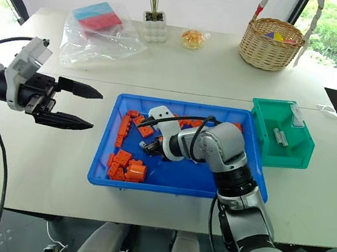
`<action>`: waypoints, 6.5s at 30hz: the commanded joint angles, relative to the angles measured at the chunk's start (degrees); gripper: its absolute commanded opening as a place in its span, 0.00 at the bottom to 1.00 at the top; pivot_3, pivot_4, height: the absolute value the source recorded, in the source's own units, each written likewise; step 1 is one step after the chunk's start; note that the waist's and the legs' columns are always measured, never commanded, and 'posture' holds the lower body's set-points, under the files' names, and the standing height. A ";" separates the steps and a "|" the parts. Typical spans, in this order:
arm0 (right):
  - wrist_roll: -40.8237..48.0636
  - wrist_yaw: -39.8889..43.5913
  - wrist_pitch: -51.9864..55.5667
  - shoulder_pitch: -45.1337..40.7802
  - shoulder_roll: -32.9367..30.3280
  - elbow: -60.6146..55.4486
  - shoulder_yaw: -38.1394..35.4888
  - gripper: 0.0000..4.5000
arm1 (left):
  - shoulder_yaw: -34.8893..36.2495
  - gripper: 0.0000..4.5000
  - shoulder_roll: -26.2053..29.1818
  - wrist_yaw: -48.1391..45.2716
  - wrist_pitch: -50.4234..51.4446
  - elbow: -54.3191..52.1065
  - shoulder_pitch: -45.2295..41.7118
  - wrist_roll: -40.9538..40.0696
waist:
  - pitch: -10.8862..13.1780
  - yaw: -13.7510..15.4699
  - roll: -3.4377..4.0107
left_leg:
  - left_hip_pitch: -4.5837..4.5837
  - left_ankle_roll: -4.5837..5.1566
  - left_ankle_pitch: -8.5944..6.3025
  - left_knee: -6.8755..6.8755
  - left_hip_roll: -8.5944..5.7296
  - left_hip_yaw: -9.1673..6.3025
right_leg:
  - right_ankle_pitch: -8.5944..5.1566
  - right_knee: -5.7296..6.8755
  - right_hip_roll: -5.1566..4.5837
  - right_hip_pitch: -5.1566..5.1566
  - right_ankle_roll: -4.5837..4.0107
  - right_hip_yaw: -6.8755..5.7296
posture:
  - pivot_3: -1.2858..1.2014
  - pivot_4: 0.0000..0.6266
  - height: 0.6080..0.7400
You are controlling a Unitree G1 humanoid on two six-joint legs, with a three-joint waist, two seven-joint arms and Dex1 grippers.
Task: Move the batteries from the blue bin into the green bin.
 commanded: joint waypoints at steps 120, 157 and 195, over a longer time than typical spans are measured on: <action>-52.04 62.24 -119.63 -24.10 -12.99 57.52 8.81 0.22 | 5.66 1.00 -1.18 11.31 1.31 -8.95 5.59 -5.89 | 0.15 -1.30 -0.15 | -0.02 -0.75 0.43 -0.22 -0.02 -0.03 | -0.04 0.13 0.03 -0.17 -0.02 0.11 | 0.52 0.24 0.71; -28.63 34.02 -23.00 6.61 -8.29 -9.30 15.10 0.86 | 2.69 1.00 1.12 5.55 1.23 -6.46 2.55 -3.70 | 0.10 -0.10 -0.22 | -0.06 -0.44 0.28 -0.12 -0.05 -0.03 | -0.07 0.17 -0.10 -0.17 -0.09 0.02 | 0.52 0.24 0.71; -21.68 28.91 -19.49 2.62 -20.32 -14.46 -4.75 0.01 | 1.50 1.00 -1.36 5.76 -0.27 -6.14 2.51 -3.39 | 0.11 0.45 -0.25 | 0.08 -0.40 0.26 -0.12 -0.05 -0.05 | -0.08 0.09 -0.11 0.04 -0.08 -0.01 | 0.52 0.24 0.71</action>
